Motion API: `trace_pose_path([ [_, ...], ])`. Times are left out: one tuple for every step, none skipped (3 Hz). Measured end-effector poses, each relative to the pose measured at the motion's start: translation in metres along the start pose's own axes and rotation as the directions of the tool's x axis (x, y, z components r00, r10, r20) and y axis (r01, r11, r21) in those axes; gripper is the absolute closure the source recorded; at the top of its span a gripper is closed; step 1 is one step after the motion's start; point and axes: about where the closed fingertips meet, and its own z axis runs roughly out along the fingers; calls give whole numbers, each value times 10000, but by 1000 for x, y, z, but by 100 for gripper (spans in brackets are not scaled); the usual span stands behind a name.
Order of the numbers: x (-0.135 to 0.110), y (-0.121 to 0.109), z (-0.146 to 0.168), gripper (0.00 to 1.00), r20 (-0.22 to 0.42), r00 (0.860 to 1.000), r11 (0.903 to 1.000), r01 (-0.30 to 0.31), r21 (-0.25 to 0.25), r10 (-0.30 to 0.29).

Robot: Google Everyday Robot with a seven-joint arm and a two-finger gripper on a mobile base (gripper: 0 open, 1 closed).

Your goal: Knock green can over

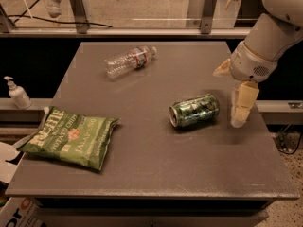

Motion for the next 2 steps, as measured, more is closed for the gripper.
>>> trace_pose_path([
  [26,4,-7,0,1225,9881,9957,-914,-145,925],
  [51,10,-15,0,2273,9578,9844,-1703,-445,1760],
])
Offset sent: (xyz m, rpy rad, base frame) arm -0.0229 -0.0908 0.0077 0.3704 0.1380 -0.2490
